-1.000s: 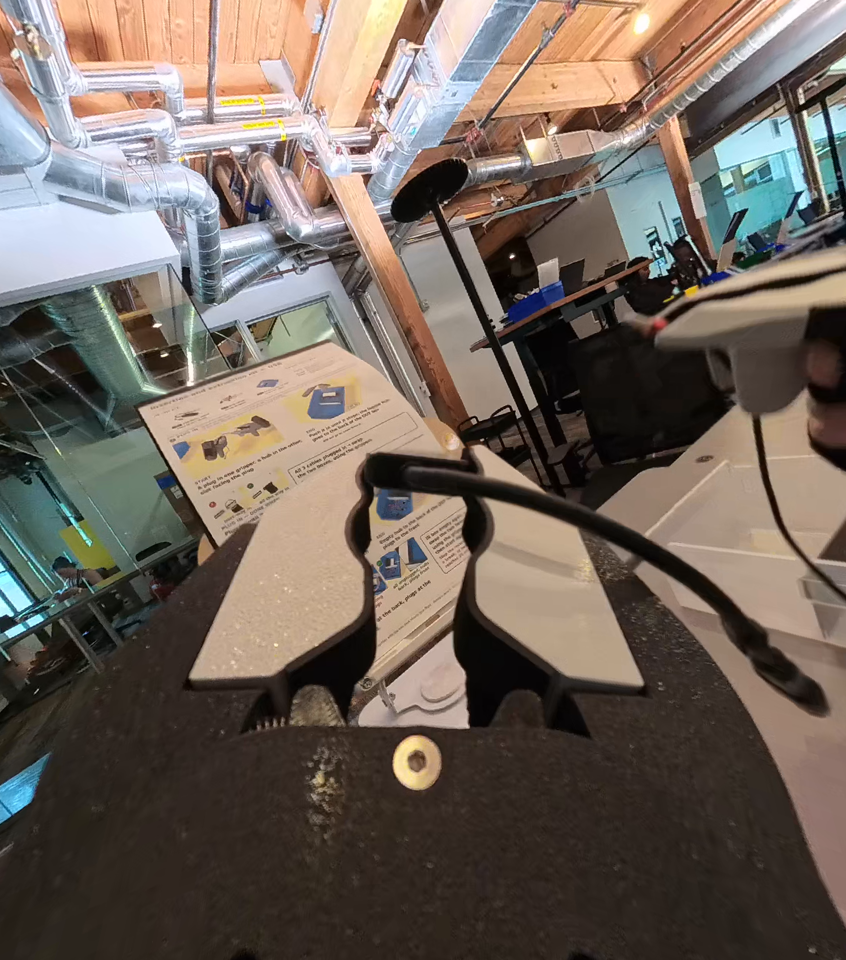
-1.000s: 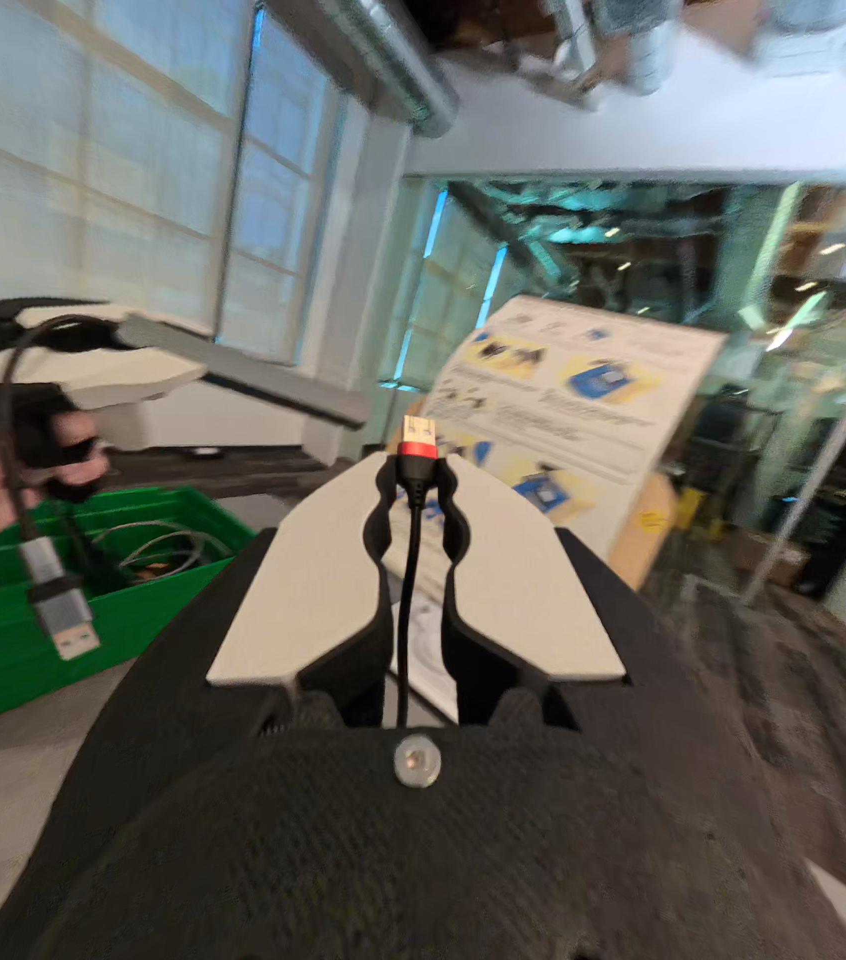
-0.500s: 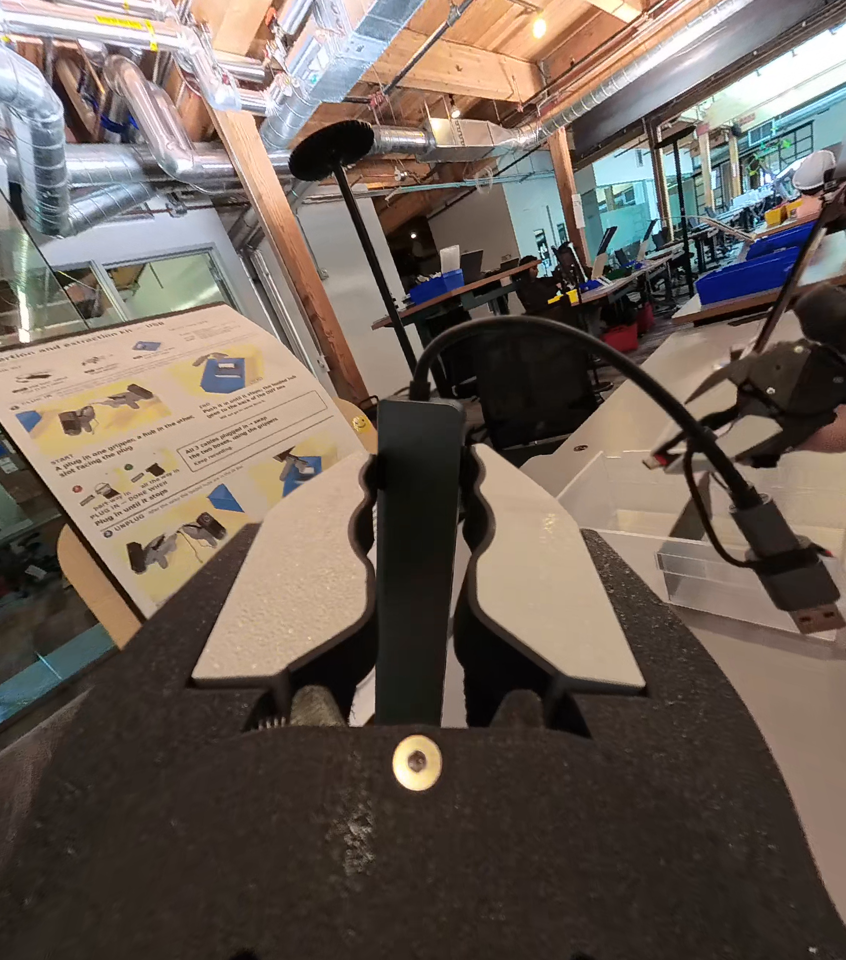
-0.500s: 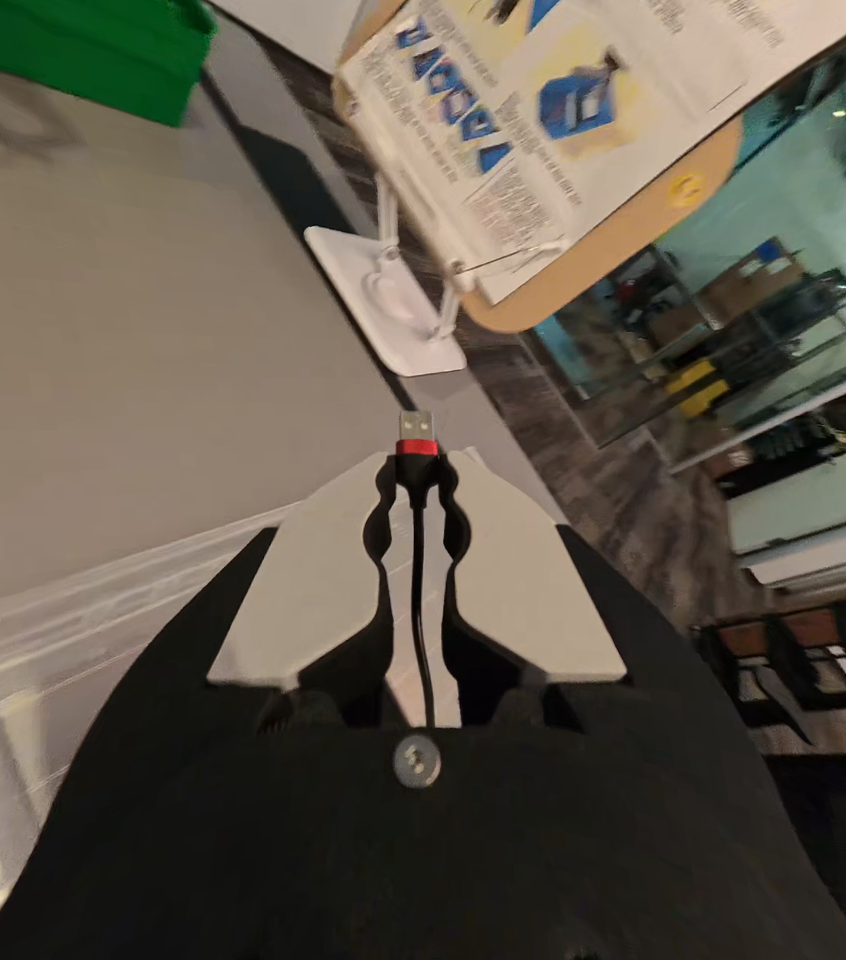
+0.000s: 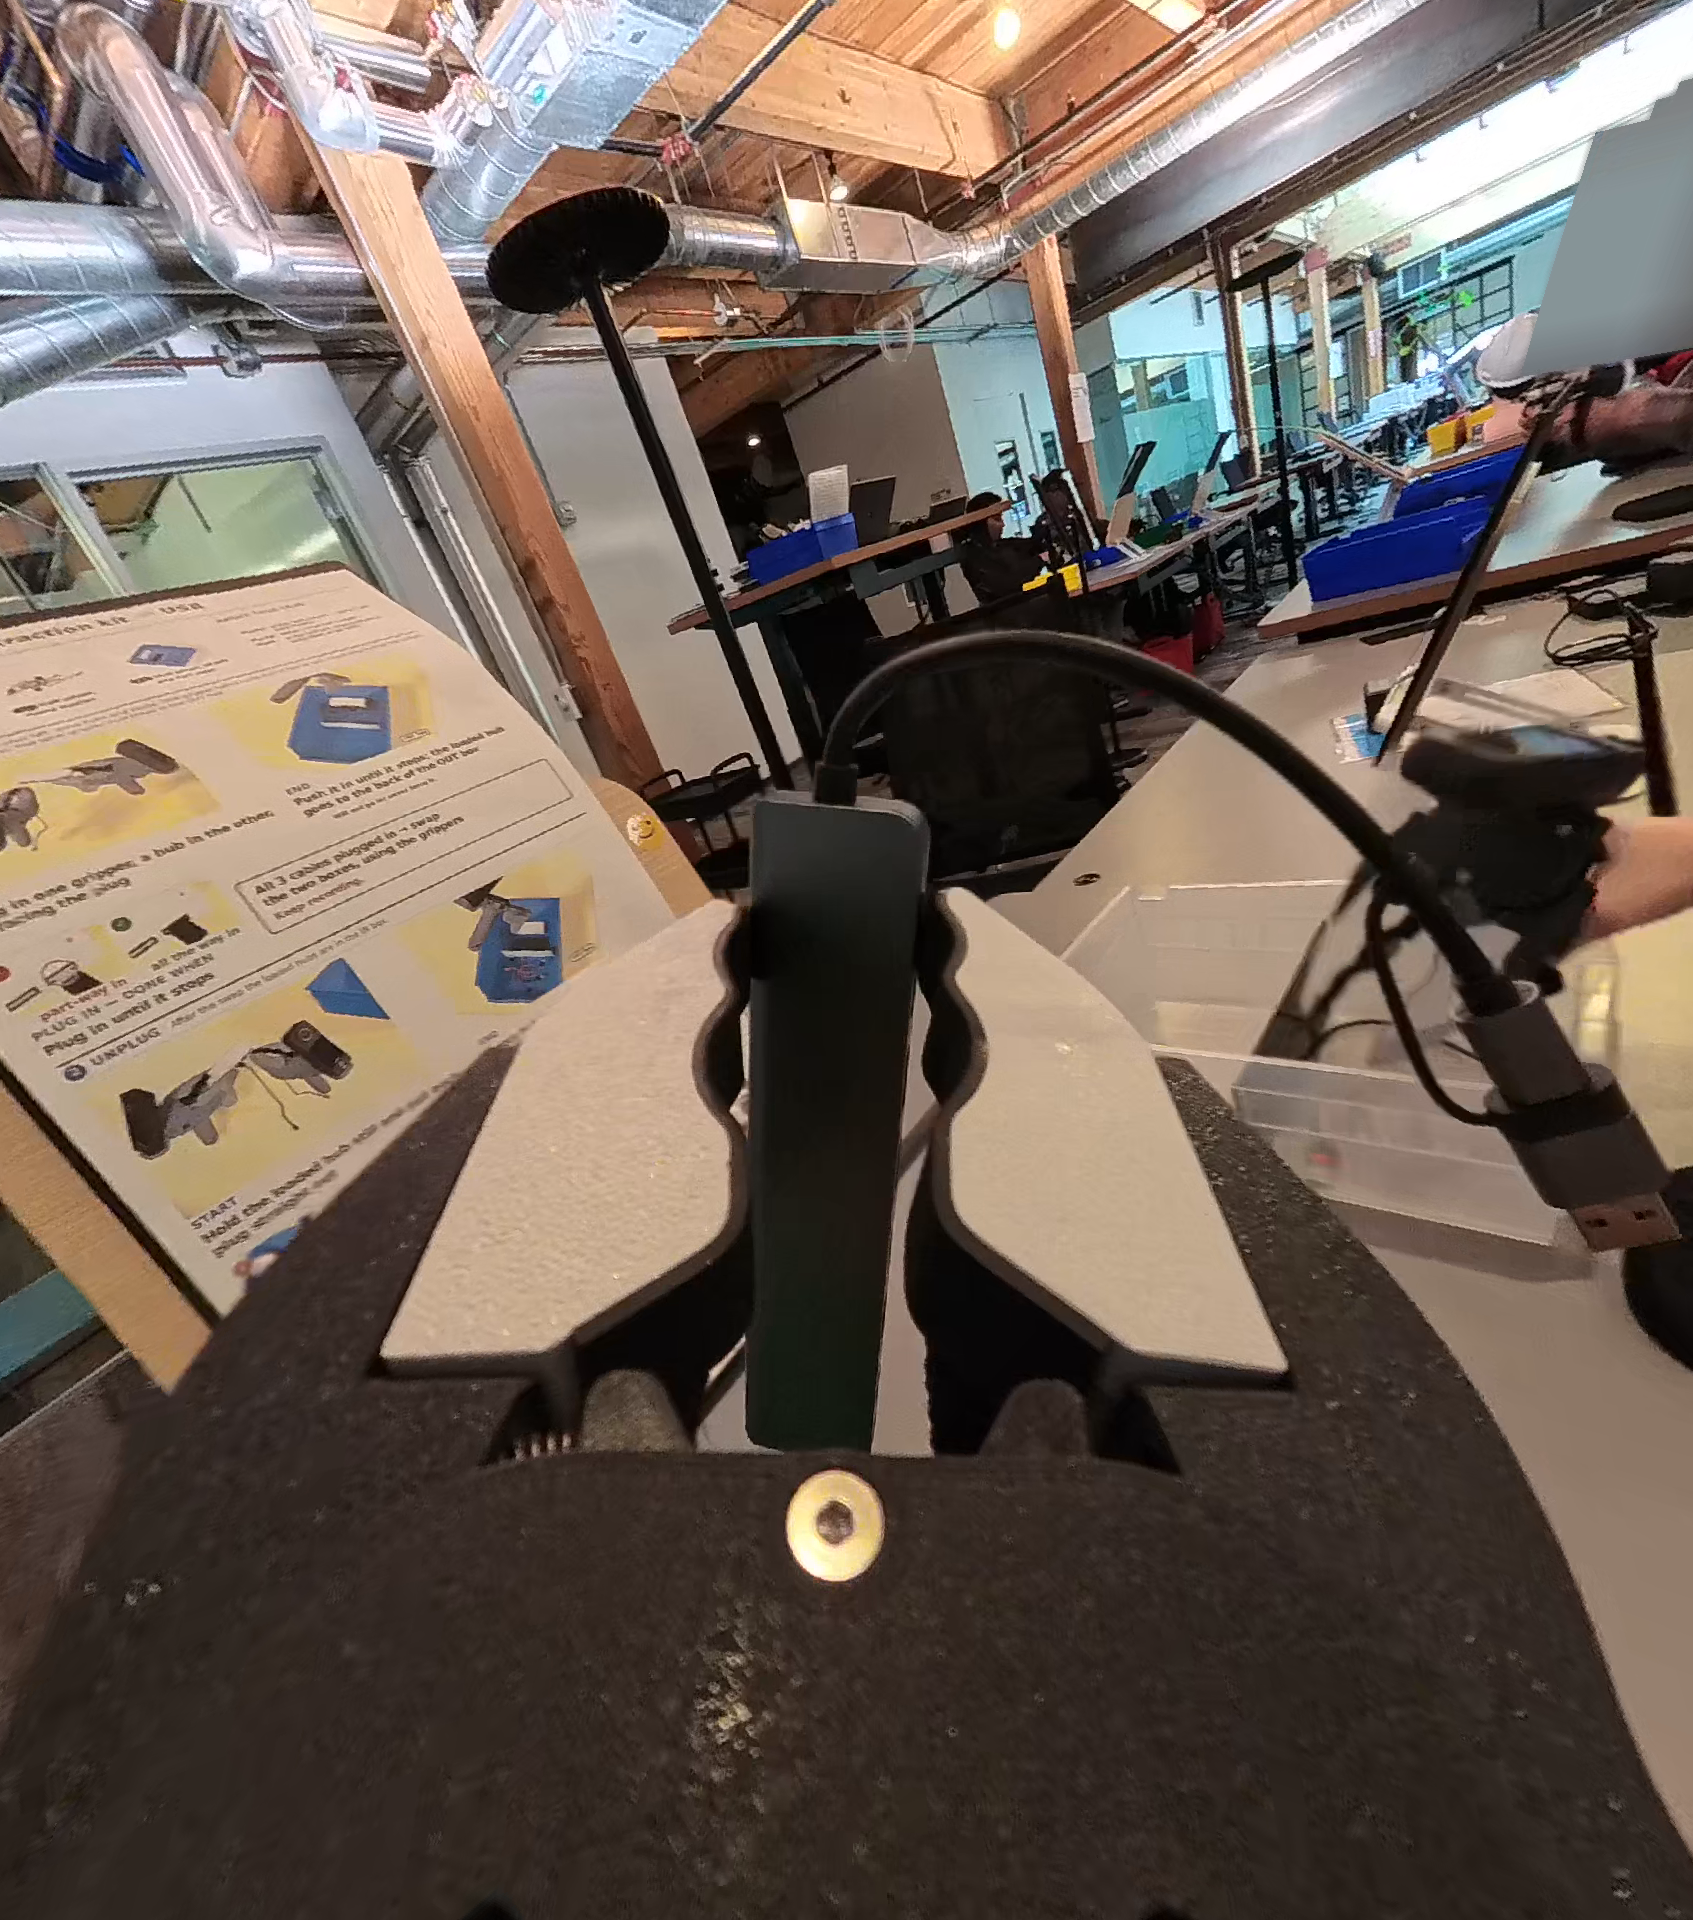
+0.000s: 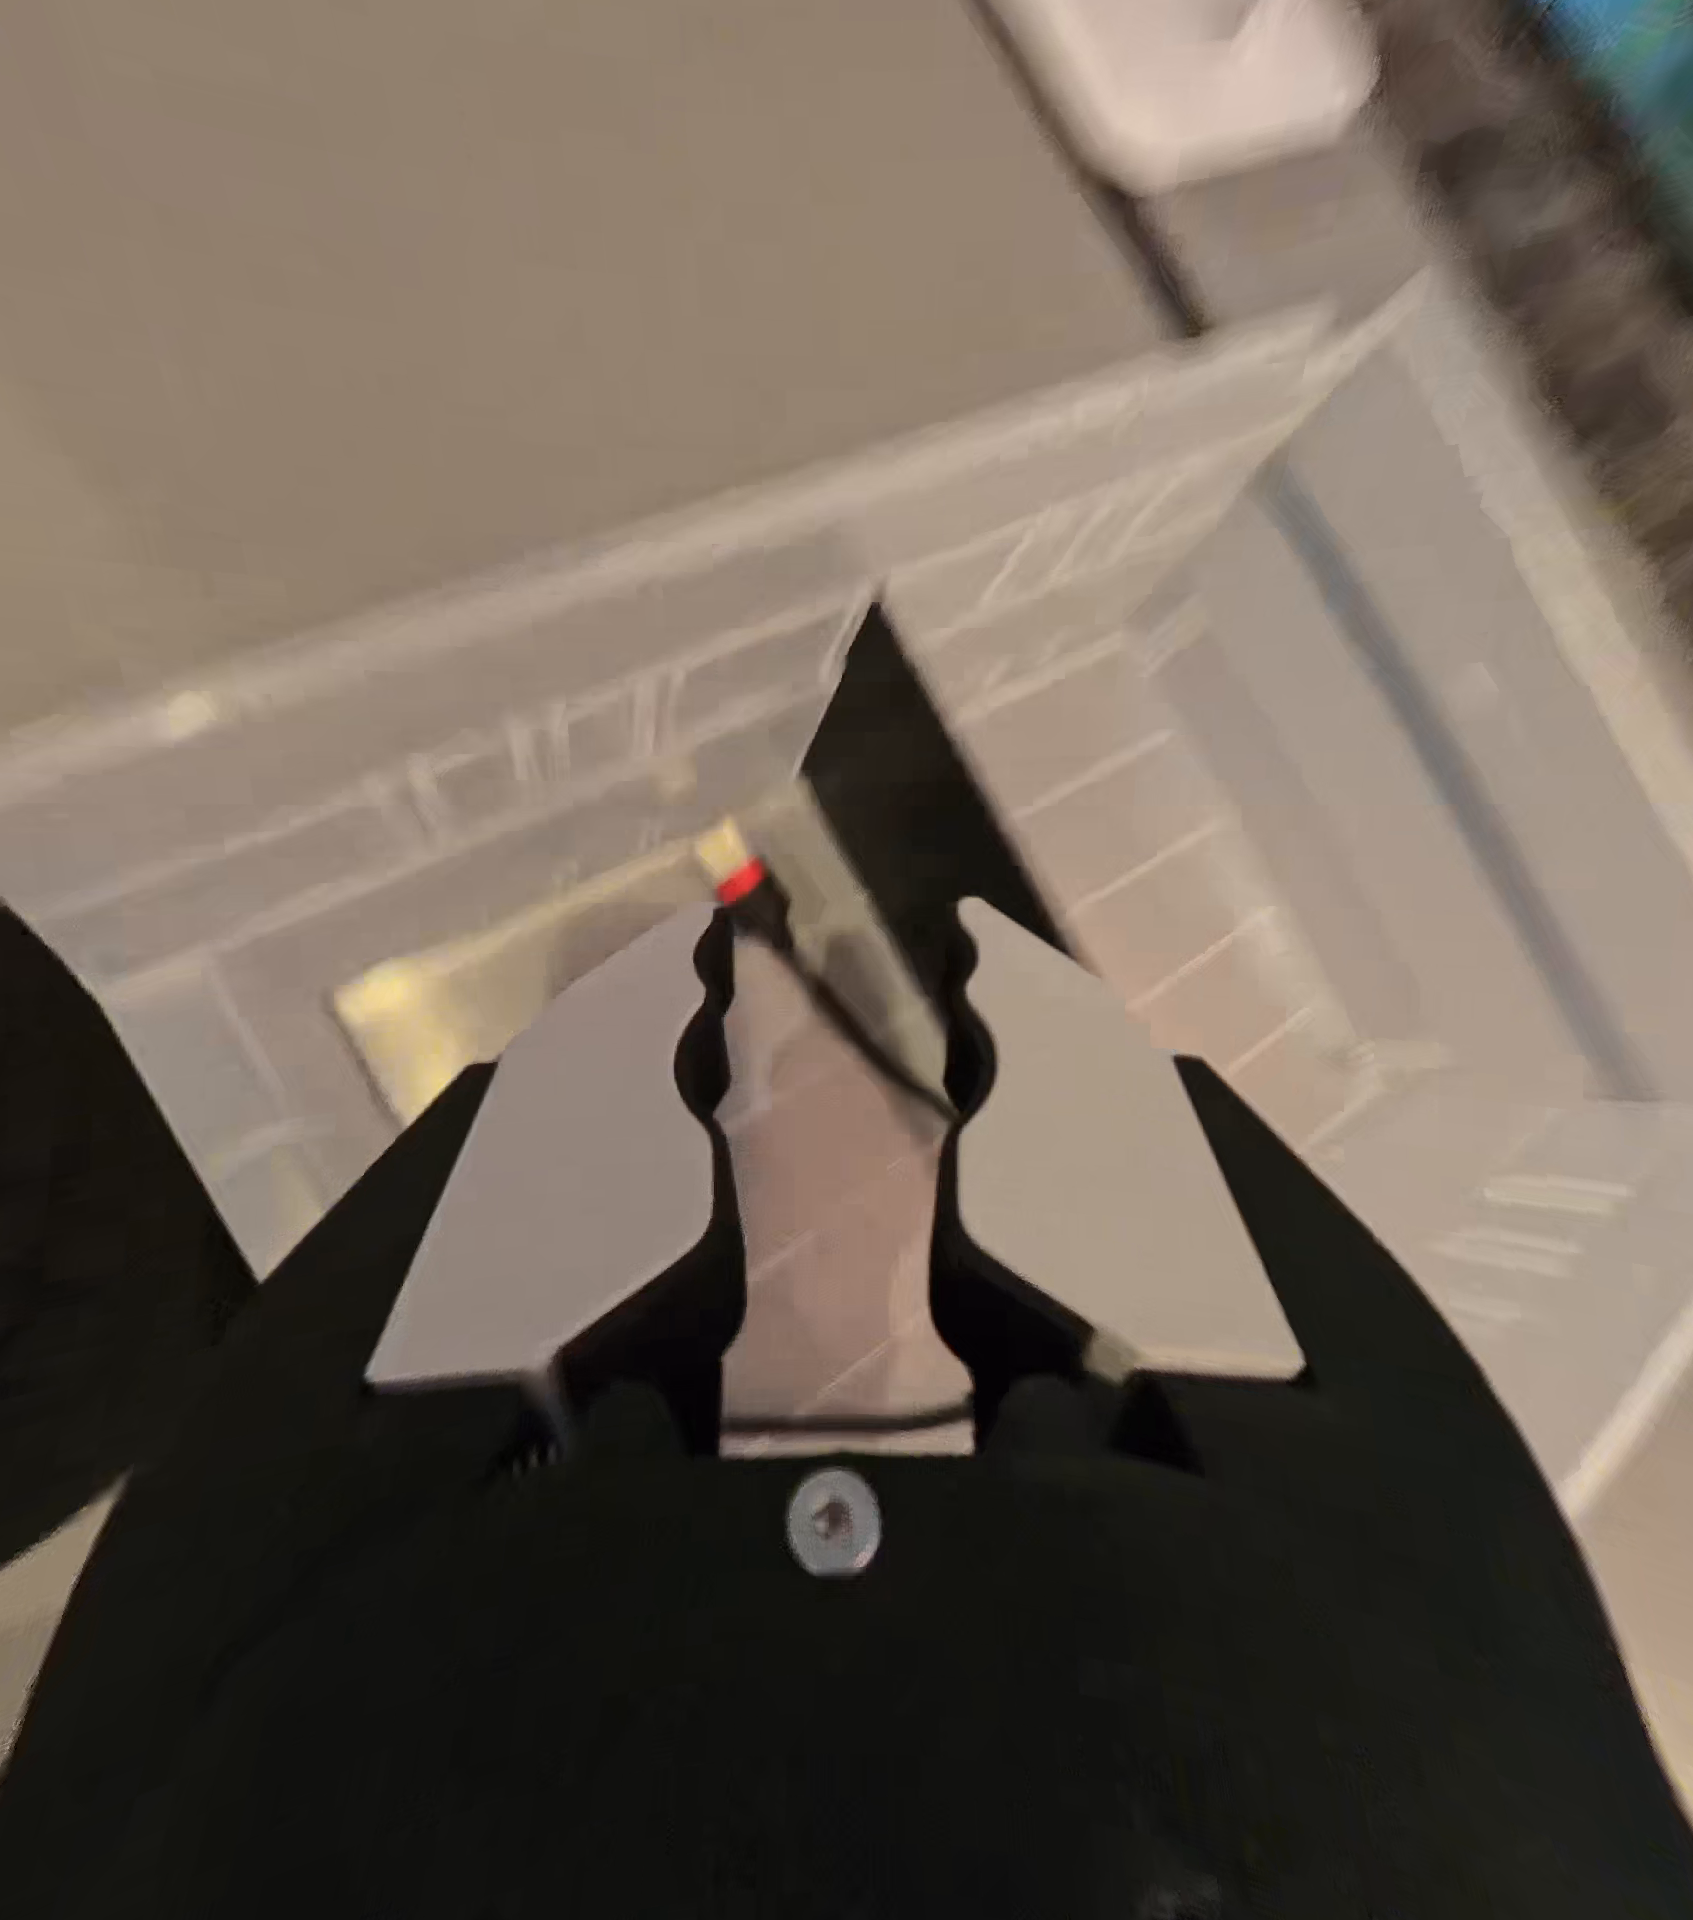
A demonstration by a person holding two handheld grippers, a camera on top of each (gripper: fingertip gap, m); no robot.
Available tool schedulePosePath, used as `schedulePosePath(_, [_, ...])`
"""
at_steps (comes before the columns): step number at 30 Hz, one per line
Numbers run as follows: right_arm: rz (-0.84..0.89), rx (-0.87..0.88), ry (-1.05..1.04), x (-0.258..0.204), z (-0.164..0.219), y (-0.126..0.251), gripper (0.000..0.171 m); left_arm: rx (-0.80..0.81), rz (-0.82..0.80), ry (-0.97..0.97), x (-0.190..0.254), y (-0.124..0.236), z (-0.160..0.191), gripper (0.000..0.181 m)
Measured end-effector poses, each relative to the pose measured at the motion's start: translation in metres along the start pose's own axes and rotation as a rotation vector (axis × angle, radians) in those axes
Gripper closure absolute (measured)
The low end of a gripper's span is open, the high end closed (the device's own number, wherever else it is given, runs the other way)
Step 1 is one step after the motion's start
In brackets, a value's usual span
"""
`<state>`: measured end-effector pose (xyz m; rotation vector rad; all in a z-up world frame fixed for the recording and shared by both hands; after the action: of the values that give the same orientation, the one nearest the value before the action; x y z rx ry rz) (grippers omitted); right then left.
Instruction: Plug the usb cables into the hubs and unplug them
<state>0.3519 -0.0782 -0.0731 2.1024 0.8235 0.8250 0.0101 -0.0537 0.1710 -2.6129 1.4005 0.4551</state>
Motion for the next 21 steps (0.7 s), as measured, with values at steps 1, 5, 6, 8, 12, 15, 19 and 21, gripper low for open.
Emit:
schedulePosePath(1, [0.044, 0.107, -0.006, 0.005, -0.019, 0.015, 0.129, 0.0, 0.025, 0.01, 0.003, -0.001, 0.0, 0.151])
schedulePosePath(5, [0.153, 0.605, -0.064, 0.004, -0.124, 0.087, 0.129, 0.033, 0.239, 0.123, 0.025, -0.004, -0.005, 0.151])
schedulePosePath(6, [0.132, 0.695, -0.05, -0.008, -0.15, 0.096, 0.129, 0.043, 0.306, 0.156, 0.031, -0.004, -0.007, 0.151])
schedulePosePath(8, [0.045, 0.818, 0.01, -0.041, -0.2, 0.097, 0.125, 0.056, 0.408, 0.202, 0.043, -0.005, -0.009, 0.15])
schedulePosePath(12, [-0.278, 0.877, 0.087, -0.115, -0.277, 0.07, 0.103, 0.038, 0.489, 0.208, 0.059, -0.01, -0.007, 0.15])
schedulePosePath(15, [-0.391, 0.879, 0.082, -0.139, -0.308, 0.052, 0.106, 0.014, 0.546, 0.208, 0.069, -0.013, -0.003, 0.15])
schedulePosePath(19, [-0.365, 0.836, 0.029, -0.121, -0.309, 0.046, 0.138, -0.019, 0.536, 0.294, 0.056, -0.017, 0.005, 0.111])
schedulePosePath(21, [-0.281, 0.823, -0.039, -0.089, -0.296, 0.057, 0.138, -0.11, 0.425, 0.258, 0.035, -0.021, 0.023, 0.108])
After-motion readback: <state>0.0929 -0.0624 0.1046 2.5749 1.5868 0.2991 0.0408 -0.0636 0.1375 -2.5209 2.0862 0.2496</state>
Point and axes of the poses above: each gripper's, where its closed fingertips meet, y back along the fingers, z out of its underside, x = y × z across the jaws, the point moved 2 cm from there along y, back along the fingers, and after that the axes turned 10 degrees about -x, right-handed, at the moved point
